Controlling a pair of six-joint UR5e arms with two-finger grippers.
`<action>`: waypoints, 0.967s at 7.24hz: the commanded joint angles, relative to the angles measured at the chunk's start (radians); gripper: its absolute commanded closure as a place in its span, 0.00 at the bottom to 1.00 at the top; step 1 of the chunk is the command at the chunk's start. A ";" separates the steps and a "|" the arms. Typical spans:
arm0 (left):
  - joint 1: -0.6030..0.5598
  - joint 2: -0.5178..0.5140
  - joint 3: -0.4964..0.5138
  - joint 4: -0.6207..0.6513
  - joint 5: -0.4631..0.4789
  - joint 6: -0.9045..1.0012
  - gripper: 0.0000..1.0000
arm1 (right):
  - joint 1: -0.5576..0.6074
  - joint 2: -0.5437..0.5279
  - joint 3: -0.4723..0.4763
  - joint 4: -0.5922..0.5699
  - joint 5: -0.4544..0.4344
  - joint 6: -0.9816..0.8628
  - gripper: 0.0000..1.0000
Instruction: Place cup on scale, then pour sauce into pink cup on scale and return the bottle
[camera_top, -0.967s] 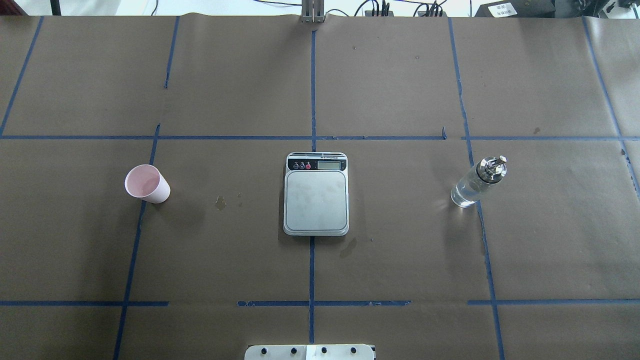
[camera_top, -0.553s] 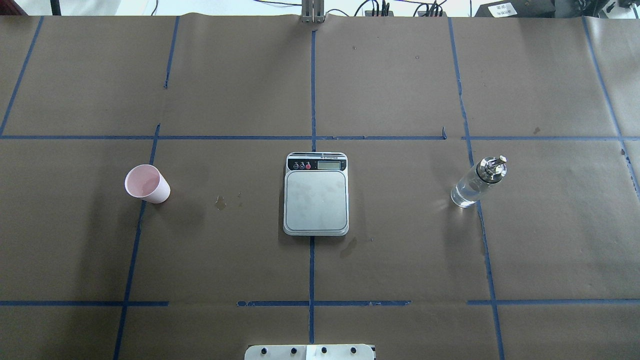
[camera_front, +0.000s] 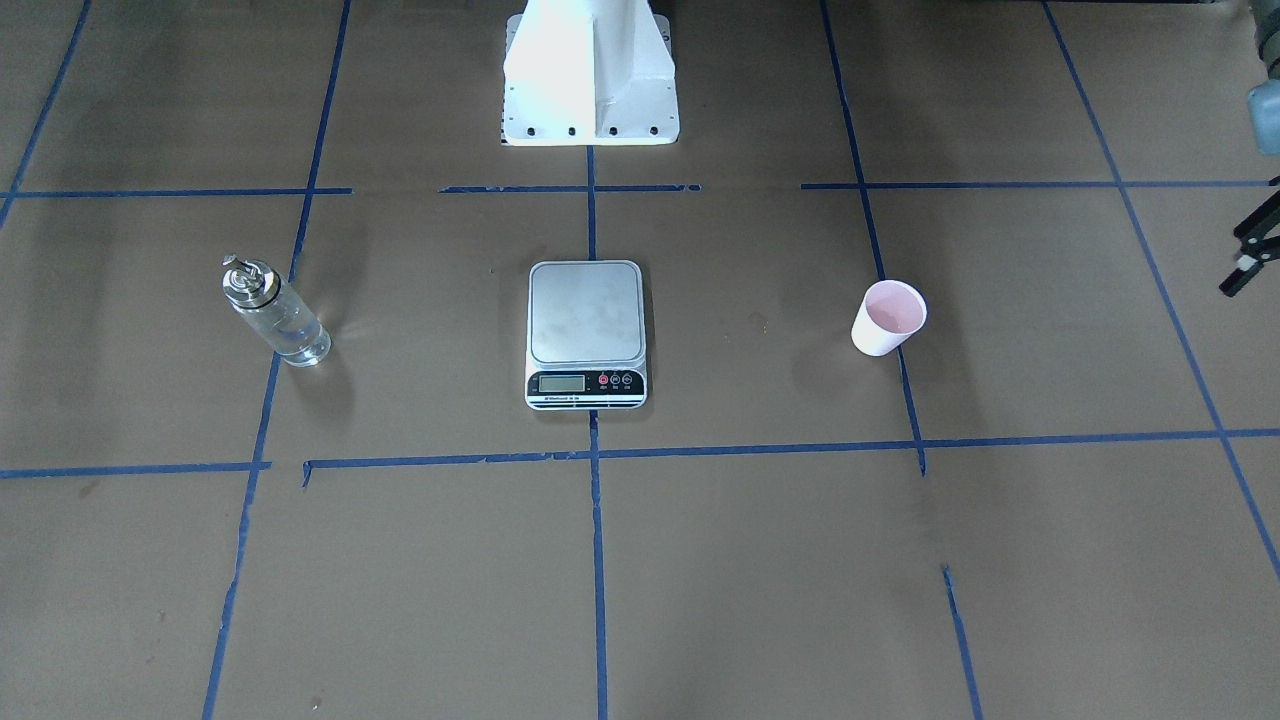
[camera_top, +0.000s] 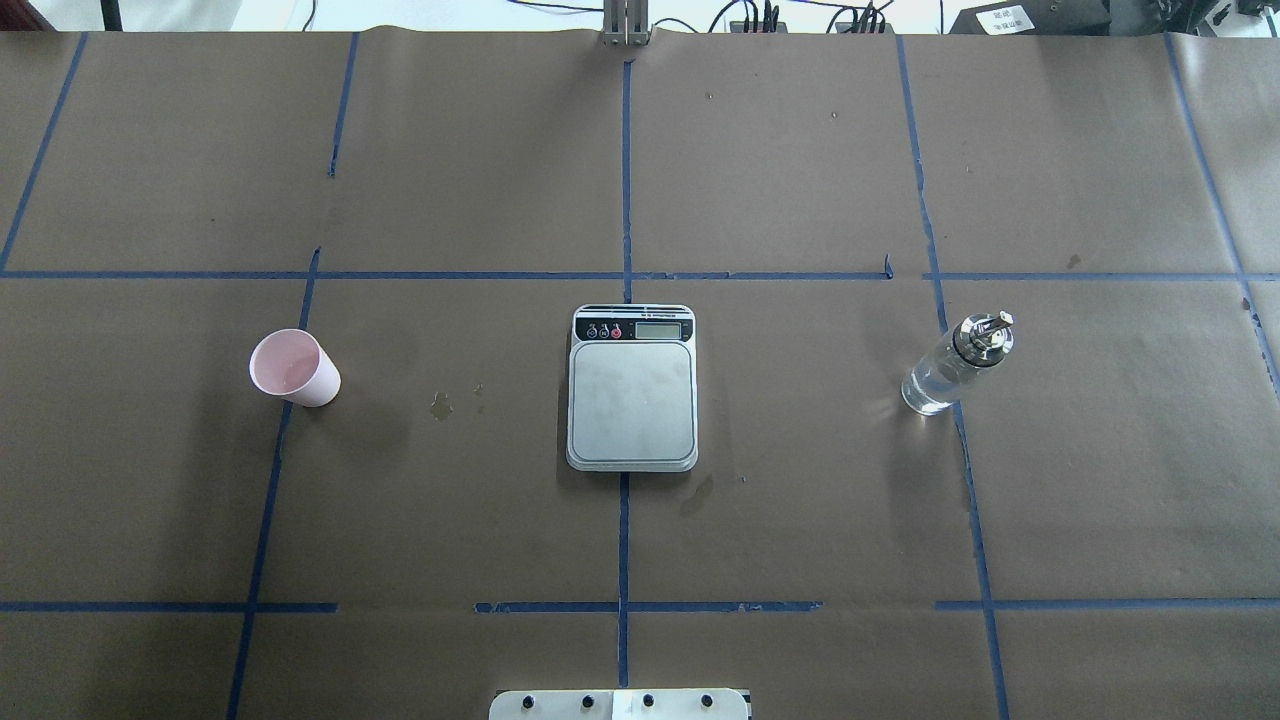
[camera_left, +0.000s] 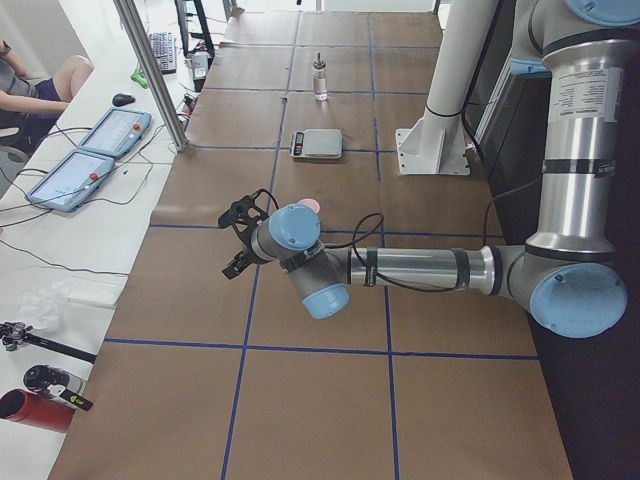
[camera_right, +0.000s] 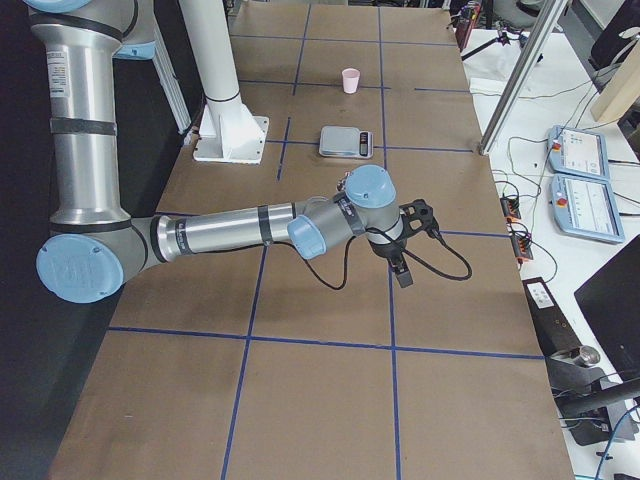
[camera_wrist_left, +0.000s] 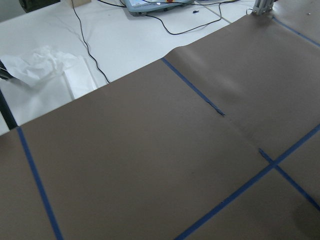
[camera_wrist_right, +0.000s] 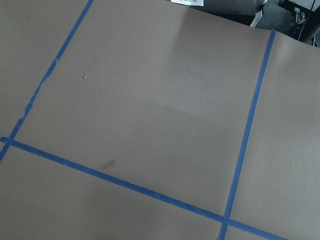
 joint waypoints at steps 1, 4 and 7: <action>0.190 0.014 -0.073 0.007 0.209 -0.273 0.00 | -0.005 0.002 -0.007 0.000 0.000 0.006 0.00; 0.442 0.014 -0.216 0.200 0.432 -0.561 0.09 | -0.006 -0.003 -0.010 0.000 -0.001 0.015 0.00; 0.565 0.007 -0.226 0.271 0.560 -0.693 0.35 | -0.006 -0.003 -0.013 0.000 -0.001 0.015 0.00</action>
